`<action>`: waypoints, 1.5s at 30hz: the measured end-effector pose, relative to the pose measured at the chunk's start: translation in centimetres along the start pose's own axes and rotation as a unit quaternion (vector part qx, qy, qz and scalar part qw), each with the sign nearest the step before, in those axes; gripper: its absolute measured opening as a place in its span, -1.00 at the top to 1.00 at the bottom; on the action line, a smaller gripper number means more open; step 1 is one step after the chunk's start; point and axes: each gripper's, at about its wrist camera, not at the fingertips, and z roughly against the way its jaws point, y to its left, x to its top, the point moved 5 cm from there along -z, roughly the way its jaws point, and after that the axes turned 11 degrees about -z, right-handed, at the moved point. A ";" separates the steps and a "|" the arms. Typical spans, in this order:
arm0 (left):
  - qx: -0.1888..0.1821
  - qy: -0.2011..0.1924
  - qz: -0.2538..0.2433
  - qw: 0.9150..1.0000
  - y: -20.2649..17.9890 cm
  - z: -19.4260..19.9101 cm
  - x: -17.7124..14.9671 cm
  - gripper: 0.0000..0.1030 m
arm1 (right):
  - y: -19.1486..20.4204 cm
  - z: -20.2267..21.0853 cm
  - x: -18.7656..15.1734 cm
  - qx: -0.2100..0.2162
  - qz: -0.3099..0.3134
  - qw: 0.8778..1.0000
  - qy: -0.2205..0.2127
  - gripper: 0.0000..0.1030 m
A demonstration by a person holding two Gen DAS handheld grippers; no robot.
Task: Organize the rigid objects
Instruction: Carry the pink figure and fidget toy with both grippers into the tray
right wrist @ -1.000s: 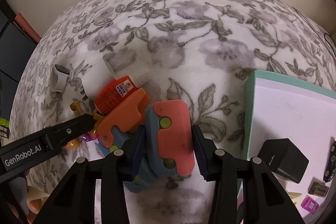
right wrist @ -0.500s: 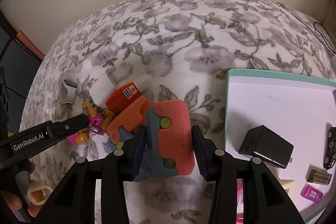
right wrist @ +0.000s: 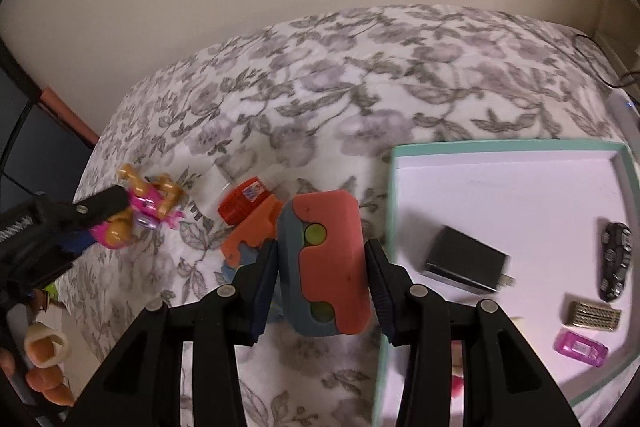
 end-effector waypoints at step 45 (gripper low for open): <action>-0.060 0.098 -0.148 0.982 -22.0 -6.3 -8.5 0.18 | -19.7 6.0 1.0 -0.140 -0.128 0.982 -0.006 0.12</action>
